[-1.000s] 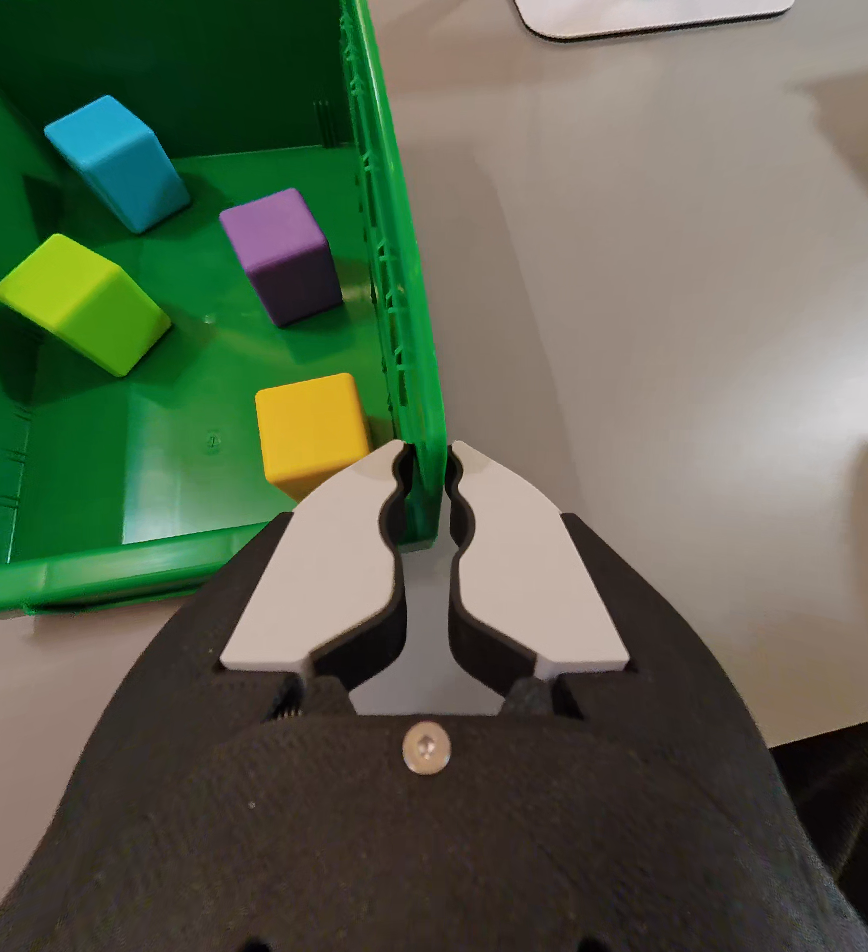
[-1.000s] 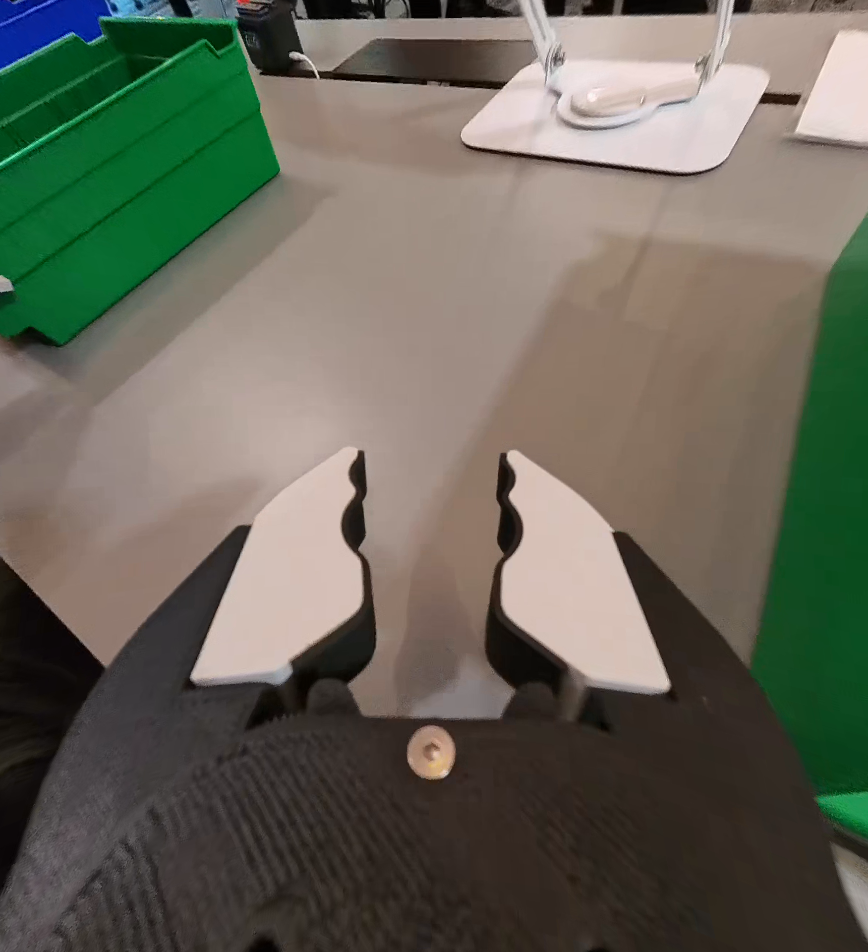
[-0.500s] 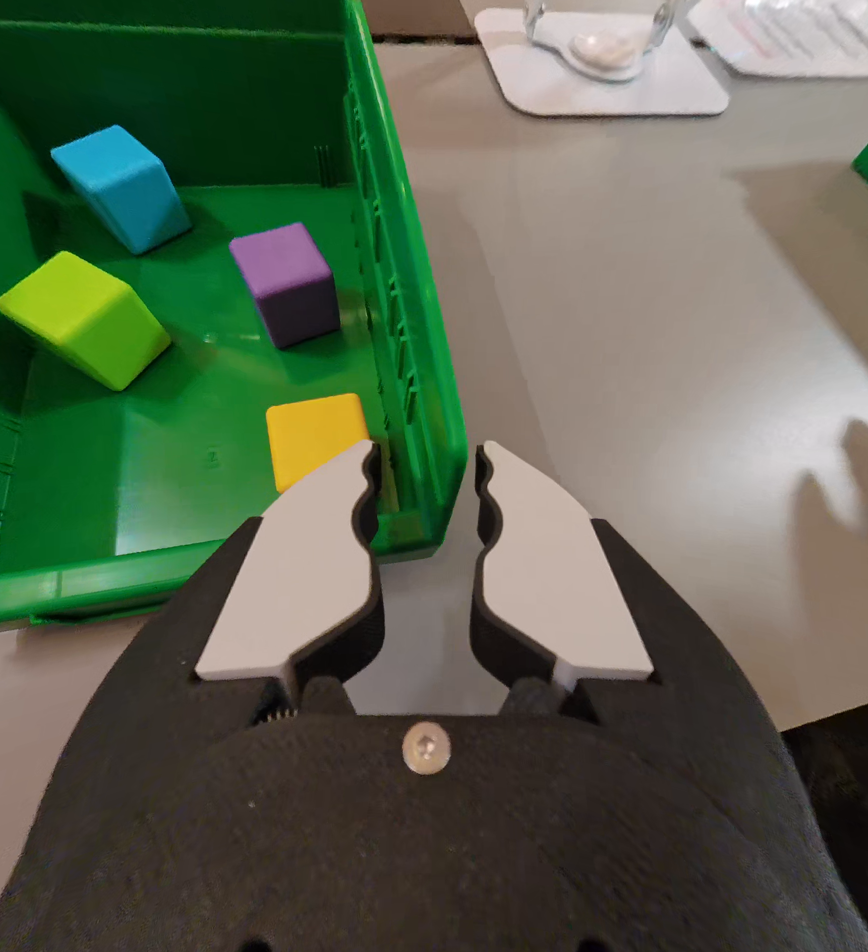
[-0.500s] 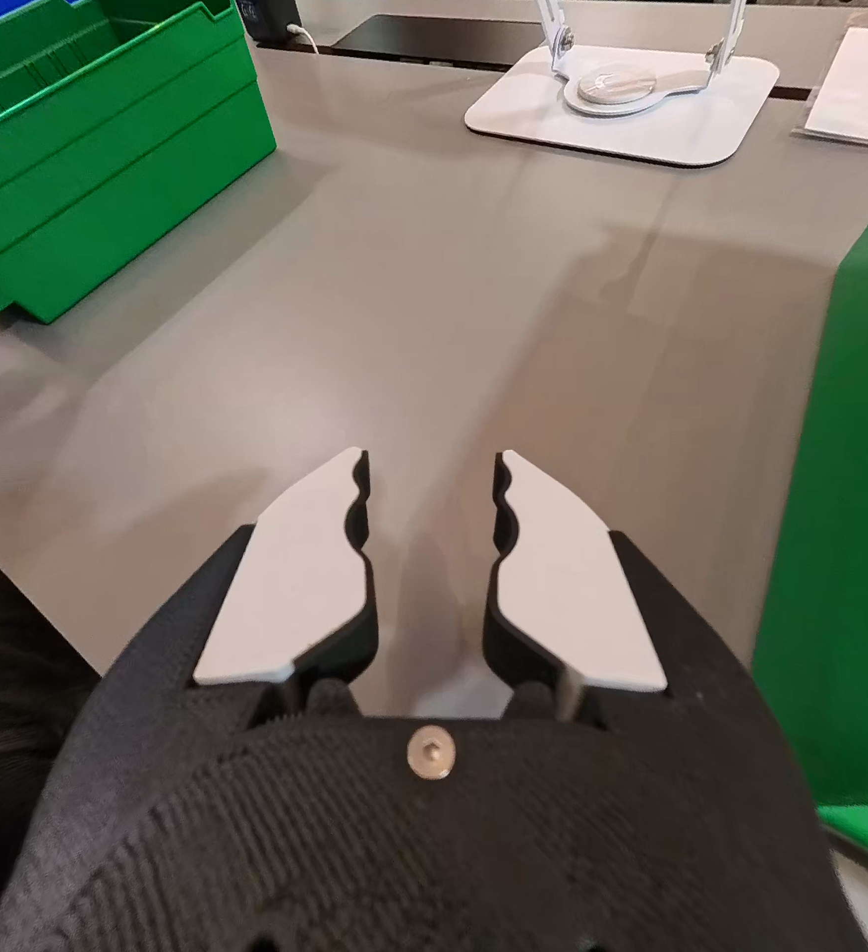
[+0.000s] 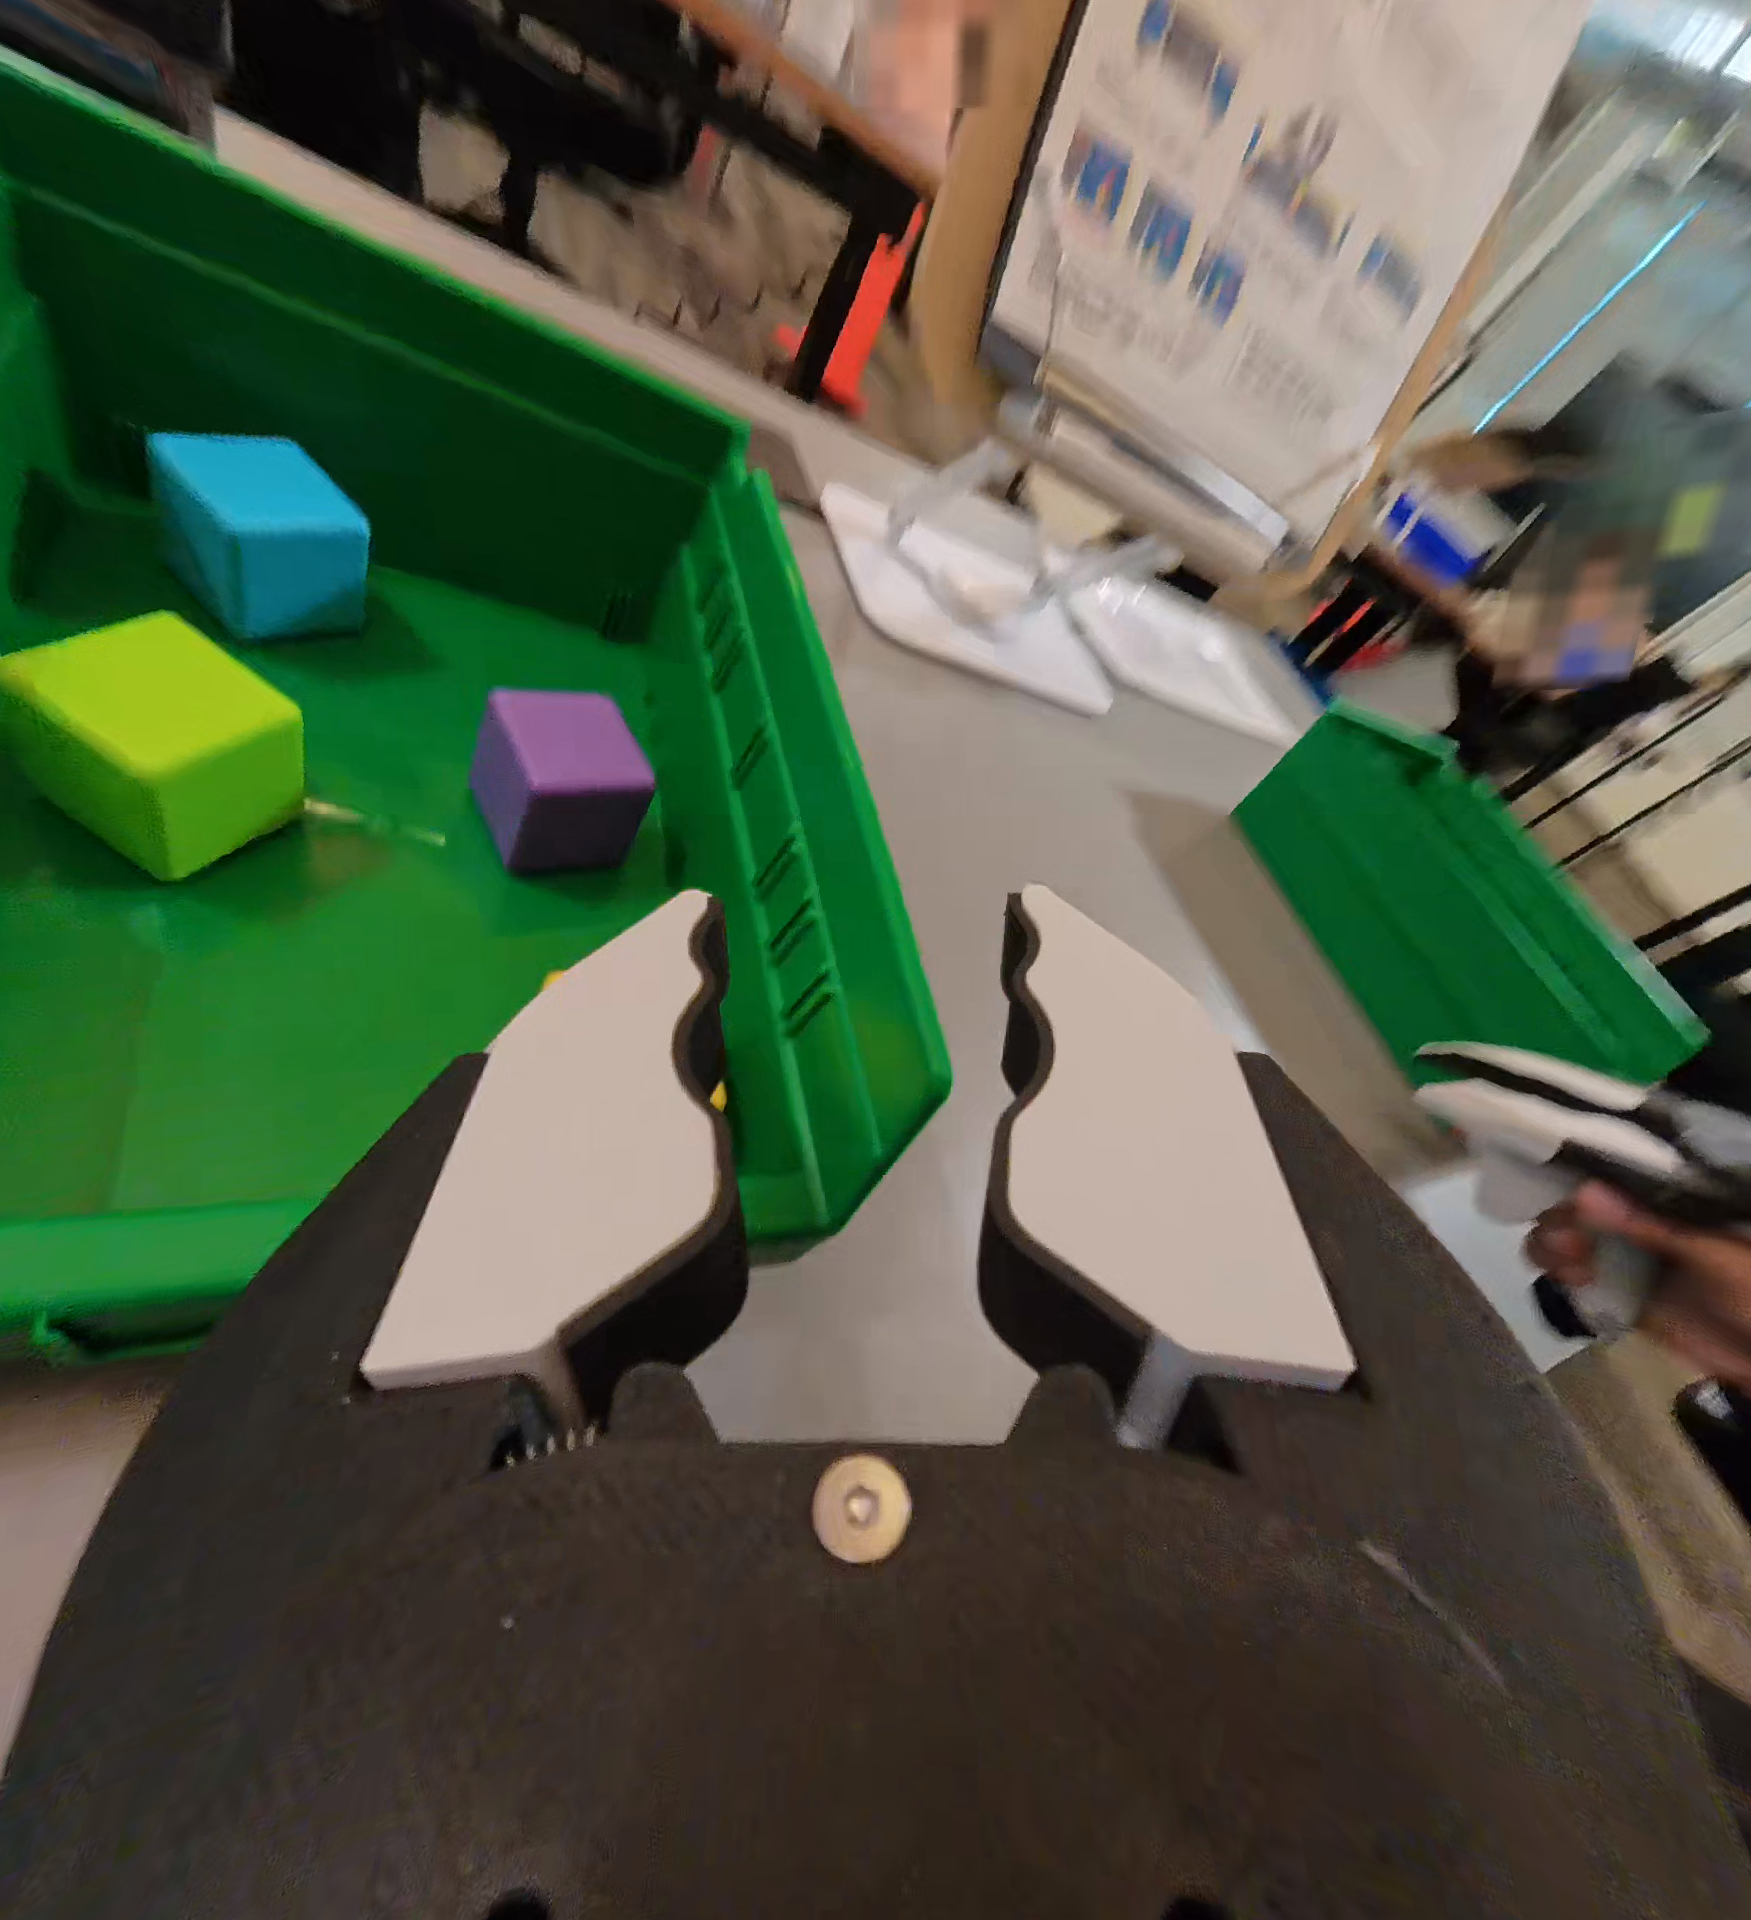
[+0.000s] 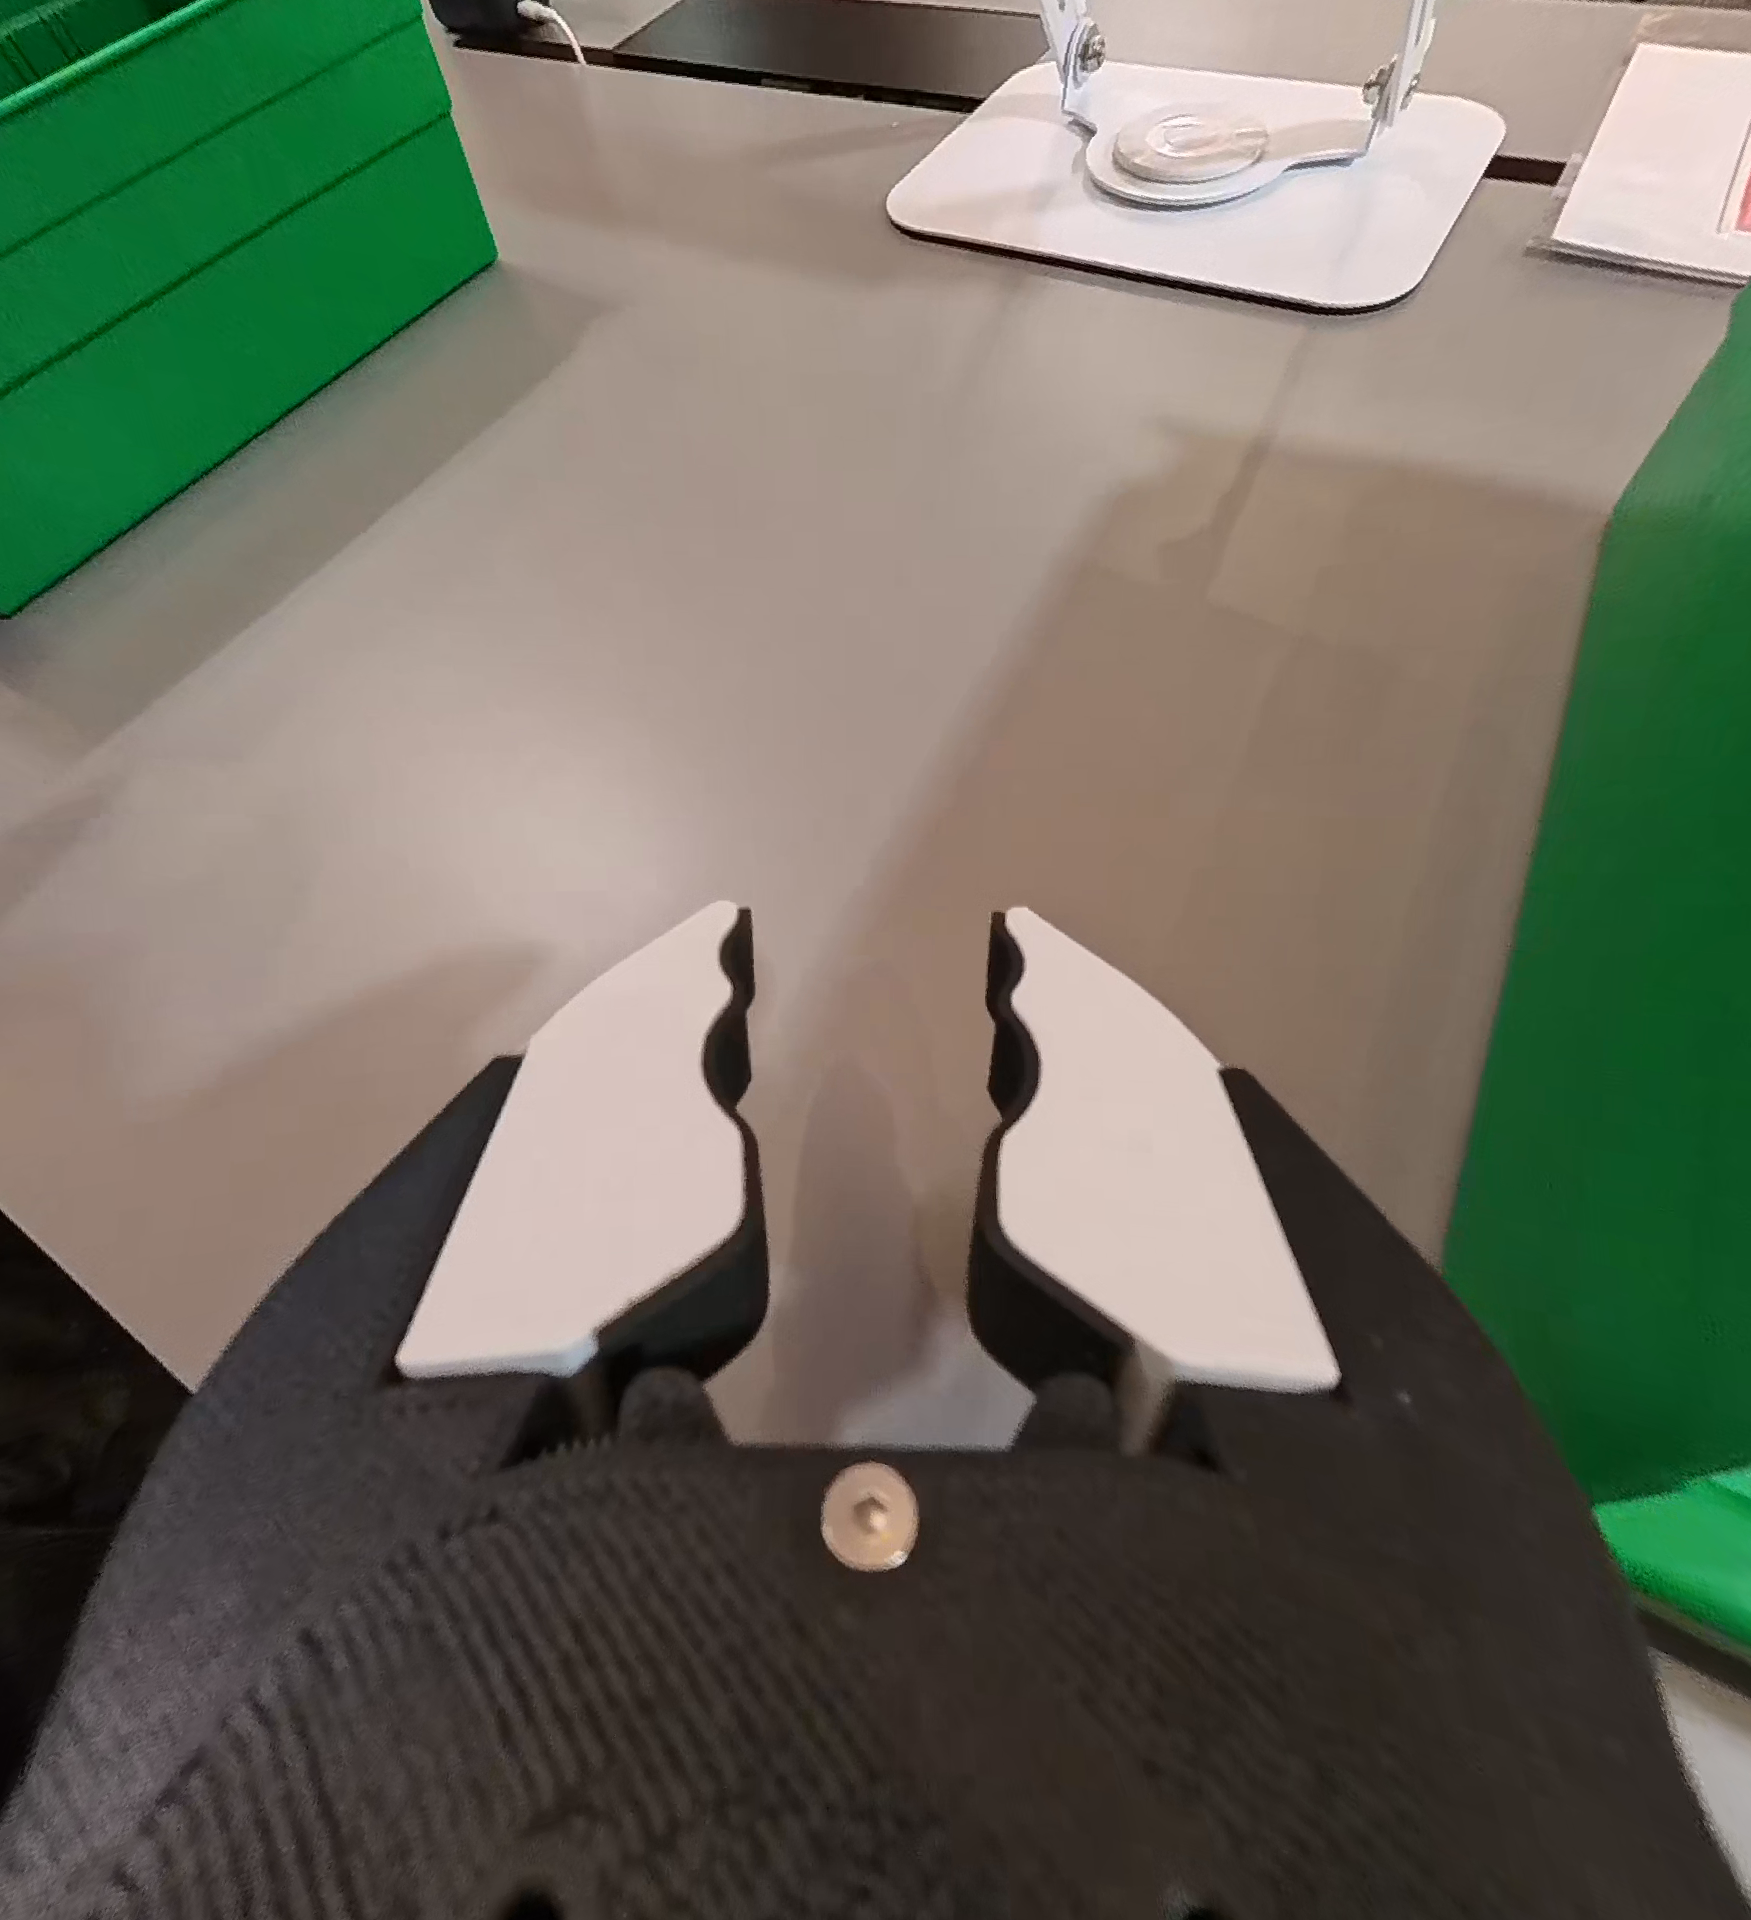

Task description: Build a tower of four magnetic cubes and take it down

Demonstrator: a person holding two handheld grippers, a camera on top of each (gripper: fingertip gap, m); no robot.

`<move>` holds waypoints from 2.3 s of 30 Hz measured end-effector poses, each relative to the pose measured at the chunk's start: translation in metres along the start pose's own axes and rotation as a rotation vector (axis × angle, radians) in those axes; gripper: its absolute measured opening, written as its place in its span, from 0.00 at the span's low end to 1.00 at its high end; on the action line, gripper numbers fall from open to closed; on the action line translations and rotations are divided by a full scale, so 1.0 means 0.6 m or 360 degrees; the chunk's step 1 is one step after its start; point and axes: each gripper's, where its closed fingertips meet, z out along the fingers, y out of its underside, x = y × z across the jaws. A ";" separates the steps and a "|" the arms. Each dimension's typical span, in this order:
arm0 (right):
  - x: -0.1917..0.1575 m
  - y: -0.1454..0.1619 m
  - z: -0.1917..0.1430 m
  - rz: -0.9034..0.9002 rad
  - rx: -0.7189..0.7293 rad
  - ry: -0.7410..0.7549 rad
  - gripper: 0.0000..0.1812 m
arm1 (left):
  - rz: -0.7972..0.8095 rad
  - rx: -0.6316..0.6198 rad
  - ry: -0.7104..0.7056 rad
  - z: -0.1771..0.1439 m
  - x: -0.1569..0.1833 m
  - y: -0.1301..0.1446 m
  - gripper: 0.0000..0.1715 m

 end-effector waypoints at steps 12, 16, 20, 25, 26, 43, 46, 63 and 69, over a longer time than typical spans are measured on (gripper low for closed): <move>0.014 -0.002 -0.020 -0.0040 0.0061 0.0084 0.22 | 0.0281 -0.0262 -0.0492 0.018 -0.112 0.029 0.33; 0.021 0.007 -0.027 -0.0073 0.0043 0.0136 0.22 | 0.0332 -0.0459 -0.0437 0.041 -0.099 0.056 0.34; 0.029 0.015 -0.035 -0.0111 0.0021 0.0194 0.22 | 0.0478 -0.0654 -0.0565 0.052 -0.116 0.072 0.35; 0.035 0.023 -0.043 -0.0148 0.0004 0.0247 0.22 | 0.0562 -0.0818 -0.0614 0.065 -0.116 0.085 0.35; 0.036 0.024 -0.044 -0.0158 0.0000 0.0258 0.22 | 0.0579 -0.0895 -0.0623 0.065 -0.117 0.091 0.36; 0.038 0.032 -0.039 -0.0322 -0.0055 0.0341 0.21 | 0.0691 -0.1077 -0.0715 0.048 -0.132 0.028 0.28; 0.038 0.032 -0.037 -0.0325 -0.0055 0.0341 0.21 | 0.0755 -0.0853 -0.0655 0.023 -0.081 -0.047 0.28; 0.043 0.047 -0.052 -0.0315 -0.0072 0.0363 0.20 | 0.2042 -0.1365 0.1051 0.247 0.290 0.205 0.29; 0.055 0.059 -0.081 -0.0236 -0.0056 0.0431 0.19 | 0.2128 -0.1585 0.1233 0.269 0.270 0.249 0.29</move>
